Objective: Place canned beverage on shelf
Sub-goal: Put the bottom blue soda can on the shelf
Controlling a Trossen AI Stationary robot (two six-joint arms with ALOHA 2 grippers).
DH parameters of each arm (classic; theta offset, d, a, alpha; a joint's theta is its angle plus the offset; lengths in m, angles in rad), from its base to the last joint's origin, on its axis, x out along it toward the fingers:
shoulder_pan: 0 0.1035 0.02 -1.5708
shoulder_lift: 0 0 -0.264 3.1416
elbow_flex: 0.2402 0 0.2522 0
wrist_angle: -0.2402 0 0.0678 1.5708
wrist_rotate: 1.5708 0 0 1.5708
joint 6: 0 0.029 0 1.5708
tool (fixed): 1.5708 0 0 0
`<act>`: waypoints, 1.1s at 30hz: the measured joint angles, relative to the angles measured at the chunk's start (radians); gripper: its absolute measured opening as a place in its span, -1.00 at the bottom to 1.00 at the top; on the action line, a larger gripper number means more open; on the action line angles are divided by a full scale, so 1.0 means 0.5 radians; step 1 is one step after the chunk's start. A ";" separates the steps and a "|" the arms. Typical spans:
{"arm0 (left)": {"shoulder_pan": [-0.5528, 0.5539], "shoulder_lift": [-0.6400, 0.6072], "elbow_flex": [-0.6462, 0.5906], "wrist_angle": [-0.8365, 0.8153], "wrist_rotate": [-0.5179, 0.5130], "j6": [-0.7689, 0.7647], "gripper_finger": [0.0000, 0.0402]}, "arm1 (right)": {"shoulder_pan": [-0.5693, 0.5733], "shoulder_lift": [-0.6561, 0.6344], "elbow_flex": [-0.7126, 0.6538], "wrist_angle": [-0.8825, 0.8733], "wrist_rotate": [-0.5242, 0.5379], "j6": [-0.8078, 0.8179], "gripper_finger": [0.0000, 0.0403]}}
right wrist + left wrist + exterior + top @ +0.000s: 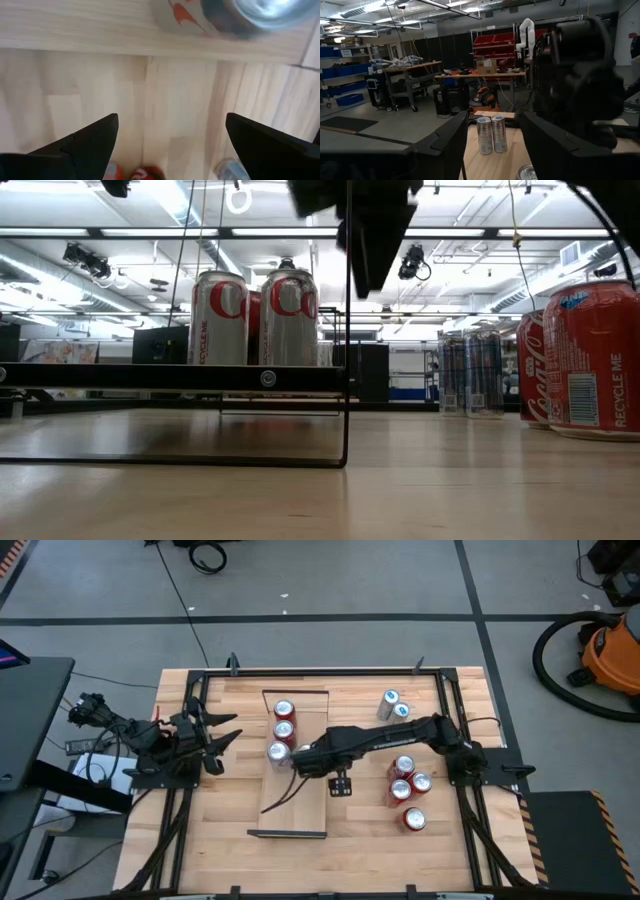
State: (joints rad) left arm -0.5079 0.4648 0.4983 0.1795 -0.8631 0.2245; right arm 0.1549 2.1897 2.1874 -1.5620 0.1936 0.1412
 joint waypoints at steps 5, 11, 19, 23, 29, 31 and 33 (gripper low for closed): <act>0.000 0.000 0.000 -0.004 0.000 -0.004 -0.03 | 0.044 -0.225 -0.277 0.032 0.075 0.243 0.87; 0.000 0.000 0.000 -0.002 0.000 -0.009 -0.03 | 0.069 -0.563 -0.769 0.214 0.103 0.462 0.87; 0.002 0.000 0.000 0.011 0.000 0.008 -0.03 | 0.026 -0.998 -1.248 0.372 0.104 0.688 0.86; 0.002 0.000 0.000 0.014 0.000 0.010 -0.03 | -0.034 -1.150 -1.313 0.379 0.151 0.789 0.86; 0.002 -0.001 0.000 0.023 0.000 0.013 -0.03 | -0.143 -1.326 -1.446 0.390 0.318 0.833 0.86; 0.002 -0.001 0.000 0.023 0.000 0.013 -0.03 | -0.208 -1.370 -1.513 0.414 0.322 0.817 0.86; 0.002 0.000 0.000 0.023 0.000 0.013 -0.03 | -0.290 -1.412 -1.579 0.436 0.322 0.786 0.86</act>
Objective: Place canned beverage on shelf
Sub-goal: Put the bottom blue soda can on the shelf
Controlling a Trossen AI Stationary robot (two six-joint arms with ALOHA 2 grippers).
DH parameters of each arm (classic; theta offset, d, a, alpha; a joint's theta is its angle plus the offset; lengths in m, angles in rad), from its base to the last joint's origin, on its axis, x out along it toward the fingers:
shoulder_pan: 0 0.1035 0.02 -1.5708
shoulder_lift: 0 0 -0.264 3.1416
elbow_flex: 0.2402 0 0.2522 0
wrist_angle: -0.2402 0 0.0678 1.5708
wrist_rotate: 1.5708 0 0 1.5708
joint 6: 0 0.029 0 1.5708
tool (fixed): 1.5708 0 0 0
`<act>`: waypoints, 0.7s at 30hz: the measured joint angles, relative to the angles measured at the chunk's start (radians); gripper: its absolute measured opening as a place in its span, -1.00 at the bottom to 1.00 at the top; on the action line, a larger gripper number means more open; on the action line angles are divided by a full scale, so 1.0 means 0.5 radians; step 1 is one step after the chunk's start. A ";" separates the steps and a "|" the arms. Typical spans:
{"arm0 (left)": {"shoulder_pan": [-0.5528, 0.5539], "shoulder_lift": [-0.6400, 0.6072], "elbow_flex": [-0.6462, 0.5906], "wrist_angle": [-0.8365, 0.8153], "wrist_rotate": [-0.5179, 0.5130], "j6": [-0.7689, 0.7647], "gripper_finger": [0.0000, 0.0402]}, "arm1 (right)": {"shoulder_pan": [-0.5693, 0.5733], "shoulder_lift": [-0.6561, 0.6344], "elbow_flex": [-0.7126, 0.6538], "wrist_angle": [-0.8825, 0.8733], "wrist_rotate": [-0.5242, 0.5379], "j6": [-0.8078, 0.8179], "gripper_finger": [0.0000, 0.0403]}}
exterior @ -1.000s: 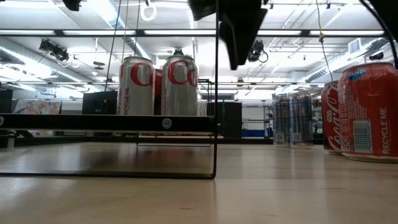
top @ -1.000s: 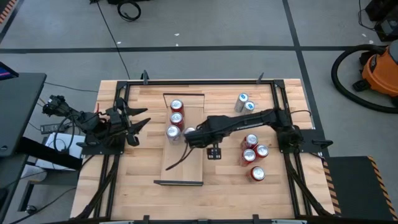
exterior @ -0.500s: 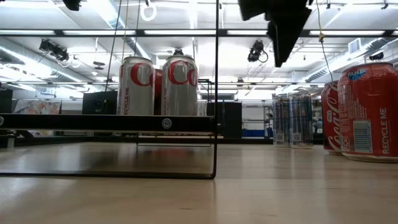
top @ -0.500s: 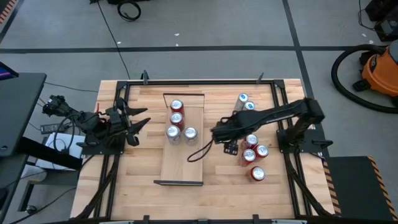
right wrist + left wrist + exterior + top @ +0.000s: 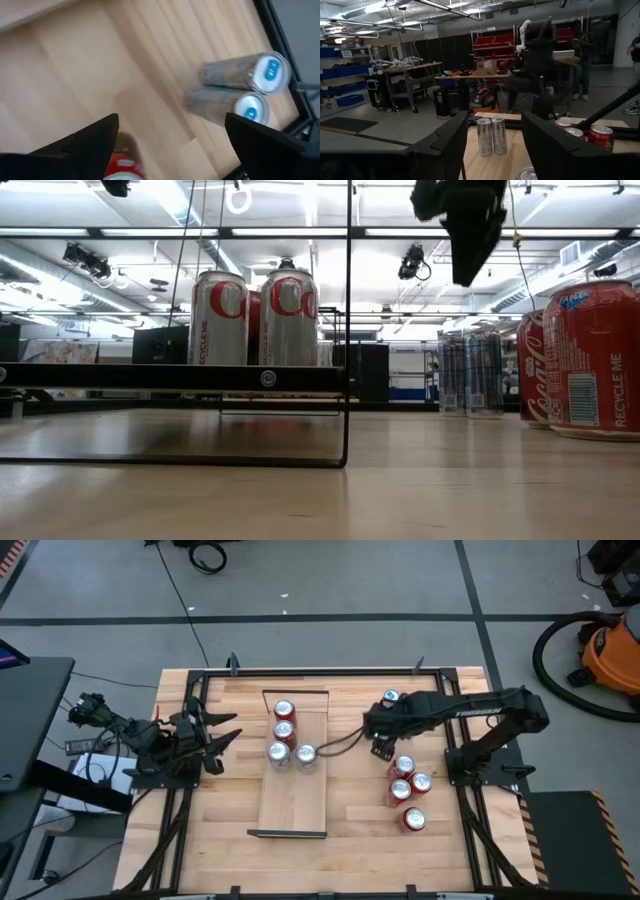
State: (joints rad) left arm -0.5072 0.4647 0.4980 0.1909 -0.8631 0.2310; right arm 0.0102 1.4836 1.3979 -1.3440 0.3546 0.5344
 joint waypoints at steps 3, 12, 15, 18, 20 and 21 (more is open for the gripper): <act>0.000 0.000 0.000 0.000 0.000 0.000 -0.03 | -0.135 -0.048 -0.085 0.031 -0.006 -0.085 0.86; 0.000 0.000 0.000 0.000 0.000 0.001 -0.03 | -0.567 -0.095 -0.163 0.071 -0.050 -0.230 0.86; 0.000 0.000 0.000 0.000 0.000 0.001 -0.03 | -0.678 -0.095 -0.163 0.071 -0.117 -0.245 0.86; 0.000 0.000 0.000 0.000 0.000 0.001 -0.03 | -0.759 -0.095 -0.164 0.054 -0.180 -0.277 0.88; 0.000 -0.001 0.000 0.000 0.000 0.001 -0.03 | -0.790 -0.095 -0.188 0.074 -0.189 -0.293 0.90; 0.000 0.000 0.000 -0.001 0.000 0.001 -0.03 | -0.804 -0.095 -0.214 0.086 -0.196 -0.300 0.91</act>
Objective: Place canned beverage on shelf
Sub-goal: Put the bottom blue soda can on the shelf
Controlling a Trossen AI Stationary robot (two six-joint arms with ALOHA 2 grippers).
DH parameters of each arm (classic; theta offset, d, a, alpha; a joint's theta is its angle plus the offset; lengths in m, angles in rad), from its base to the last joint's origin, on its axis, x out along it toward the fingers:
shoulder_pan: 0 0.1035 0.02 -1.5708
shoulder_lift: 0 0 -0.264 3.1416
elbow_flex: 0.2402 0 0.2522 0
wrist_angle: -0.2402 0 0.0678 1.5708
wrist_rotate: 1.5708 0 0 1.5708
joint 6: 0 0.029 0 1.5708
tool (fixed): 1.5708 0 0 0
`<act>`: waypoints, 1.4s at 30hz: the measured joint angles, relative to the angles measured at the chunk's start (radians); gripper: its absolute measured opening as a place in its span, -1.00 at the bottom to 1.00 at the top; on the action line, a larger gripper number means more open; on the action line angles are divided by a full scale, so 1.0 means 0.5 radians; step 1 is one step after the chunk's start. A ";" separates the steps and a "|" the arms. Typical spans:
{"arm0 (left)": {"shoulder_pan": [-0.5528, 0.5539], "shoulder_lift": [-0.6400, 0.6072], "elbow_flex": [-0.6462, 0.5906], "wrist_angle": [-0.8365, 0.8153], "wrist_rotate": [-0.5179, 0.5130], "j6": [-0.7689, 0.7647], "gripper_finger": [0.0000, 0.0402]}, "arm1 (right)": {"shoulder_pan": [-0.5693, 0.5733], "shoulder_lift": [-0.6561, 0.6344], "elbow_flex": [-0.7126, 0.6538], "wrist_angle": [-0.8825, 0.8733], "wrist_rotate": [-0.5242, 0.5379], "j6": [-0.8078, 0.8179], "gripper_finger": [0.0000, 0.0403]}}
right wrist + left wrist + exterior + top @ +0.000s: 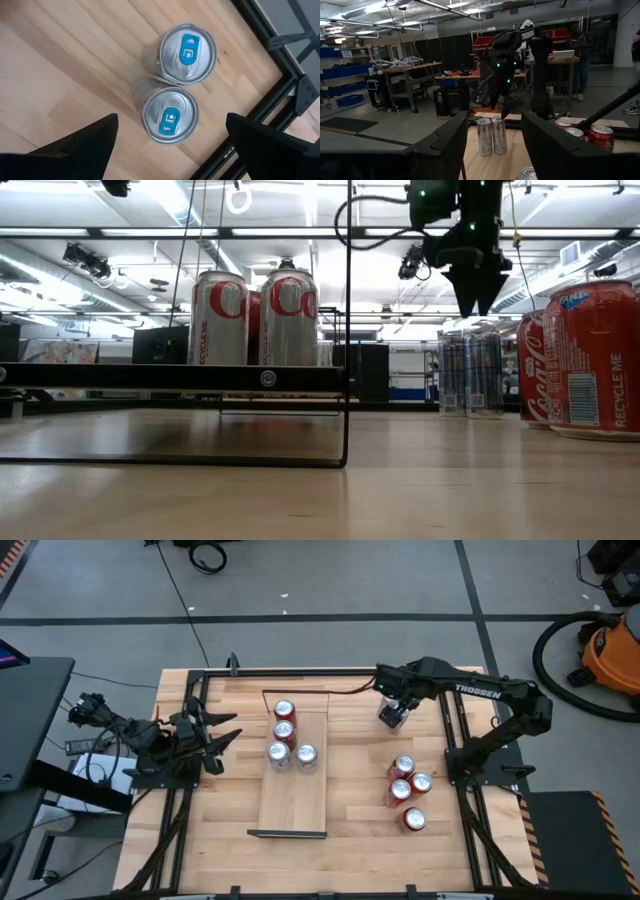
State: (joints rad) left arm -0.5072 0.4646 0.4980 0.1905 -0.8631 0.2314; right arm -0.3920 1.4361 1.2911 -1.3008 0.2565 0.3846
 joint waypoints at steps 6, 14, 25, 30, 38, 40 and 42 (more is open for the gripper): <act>0.000 0.000 0.000 0.000 0.000 0.000 -0.03 | -0.090 0.000 -0.224 0.188 -0.106 -0.060 0.94; 0.000 0.000 0.000 0.000 0.000 0.000 -0.03 | -0.217 0.001 -0.395 0.398 -0.156 -0.110 0.95; 0.000 0.000 0.000 -0.001 0.000 0.000 -0.03 | -0.298 0.002 -0.535 0.562 -0.308 -0.146 0.67; 0.000 0.000 0.000 -0.001 0.000 0.000 -0.03 | -0.280 0.002 -0.542 0.536 -0.319 -0.138 0.42; 0.001 0.000 0.000 -0.001 0.000 0.000 -0.03 | -0.175 0.004 -0.467 0.431 -0.434 -0.017 0.25; 0.001 0.000 0.000 -0.001 0.000 0.000 -0.03 | -0.121 0.004 -0.443 0.402 -0.444 0.025 0.27; 0.001 0.000 0.000 -0.001 0.000 0.014 -0.03 | -0.057 0.004 -0.403 0.384 -0.448 0.068 0.29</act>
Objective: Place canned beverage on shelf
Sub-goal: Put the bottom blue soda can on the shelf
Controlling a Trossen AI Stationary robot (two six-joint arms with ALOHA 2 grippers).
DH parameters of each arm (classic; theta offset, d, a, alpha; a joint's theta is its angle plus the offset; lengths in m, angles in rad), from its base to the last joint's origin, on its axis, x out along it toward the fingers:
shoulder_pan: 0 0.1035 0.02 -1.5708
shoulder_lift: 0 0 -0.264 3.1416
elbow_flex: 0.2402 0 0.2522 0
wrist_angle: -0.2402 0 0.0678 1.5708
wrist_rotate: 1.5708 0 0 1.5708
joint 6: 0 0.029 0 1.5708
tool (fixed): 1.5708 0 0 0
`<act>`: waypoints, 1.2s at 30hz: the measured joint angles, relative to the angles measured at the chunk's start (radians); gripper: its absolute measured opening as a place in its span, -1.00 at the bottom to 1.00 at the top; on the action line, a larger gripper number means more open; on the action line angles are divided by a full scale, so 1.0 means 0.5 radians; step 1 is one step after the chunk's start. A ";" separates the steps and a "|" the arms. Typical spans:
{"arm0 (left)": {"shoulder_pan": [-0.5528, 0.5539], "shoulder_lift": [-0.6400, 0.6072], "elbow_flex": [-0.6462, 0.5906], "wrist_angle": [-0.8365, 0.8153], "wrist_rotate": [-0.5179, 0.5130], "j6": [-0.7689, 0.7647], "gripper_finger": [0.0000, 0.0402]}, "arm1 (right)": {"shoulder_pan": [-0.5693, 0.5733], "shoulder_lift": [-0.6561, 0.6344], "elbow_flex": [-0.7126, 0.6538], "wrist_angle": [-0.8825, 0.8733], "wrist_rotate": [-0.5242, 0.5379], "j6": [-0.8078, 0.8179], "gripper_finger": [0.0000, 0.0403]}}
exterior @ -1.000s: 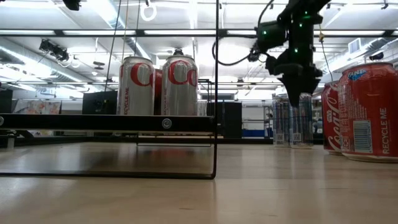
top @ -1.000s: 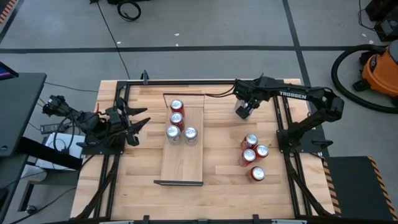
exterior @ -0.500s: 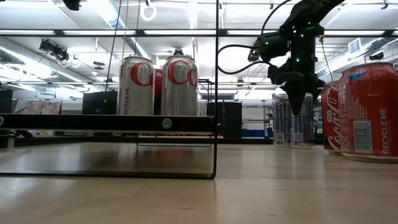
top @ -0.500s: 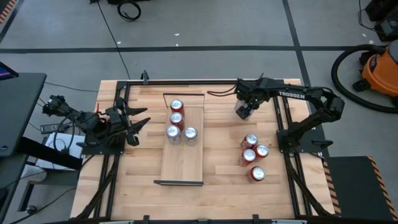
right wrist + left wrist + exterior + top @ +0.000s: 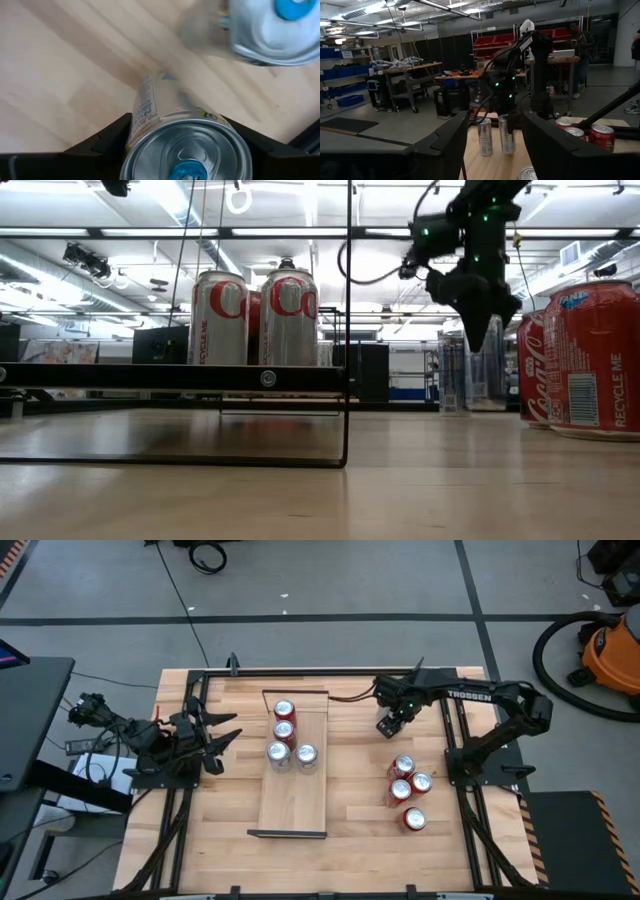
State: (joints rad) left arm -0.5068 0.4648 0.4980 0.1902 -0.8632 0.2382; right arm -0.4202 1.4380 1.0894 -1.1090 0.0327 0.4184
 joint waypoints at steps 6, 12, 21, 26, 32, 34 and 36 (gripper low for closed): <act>0.000 -0.001 0.000 0.001 0.000 0.022 -0.03 | 0.255 0.000 0.139 0.011 -0.002 0.120 0.29; 0.000 0.000 0.000 0.021 -0.001 0.024 -0.03 | 0.541 0.000 0.238 0.123 -0.012 0.274 0.29; 0.000 -0.001 0.000 0.062 0.000 0.024 -0.03 | 0.965 0.208 0.499 0.205 -0.002 0.411 0.29; 0.000 0.000 0.000 0.062 0.000 0.024 -0.03 | 1.119 0.525 0.862 0.094 -0.005 0.324 0.29; 0.000 0.000 0.000 0.062 0.000 0.024 -0.03 | 1.186 0.814 1.295 -0.040 0.004 0.216 0.29; 0.000 0.000 0.000 0.062 -0.001 0.024 -0.03 | 1.194 0.887 1.397 -0.043 0.008 0.184 0.29; 0.000 0.000 0.000 0.062 -0.001 0.024 -0.03 | 1.202 0.947 1.476 -0.044 0.007 0.143 0.29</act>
State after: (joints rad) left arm -0.5068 0.4648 0.4980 0.2211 -0.8635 0.2501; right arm 0.1807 1.9114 1.8274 -1.1310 0.0362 0.4898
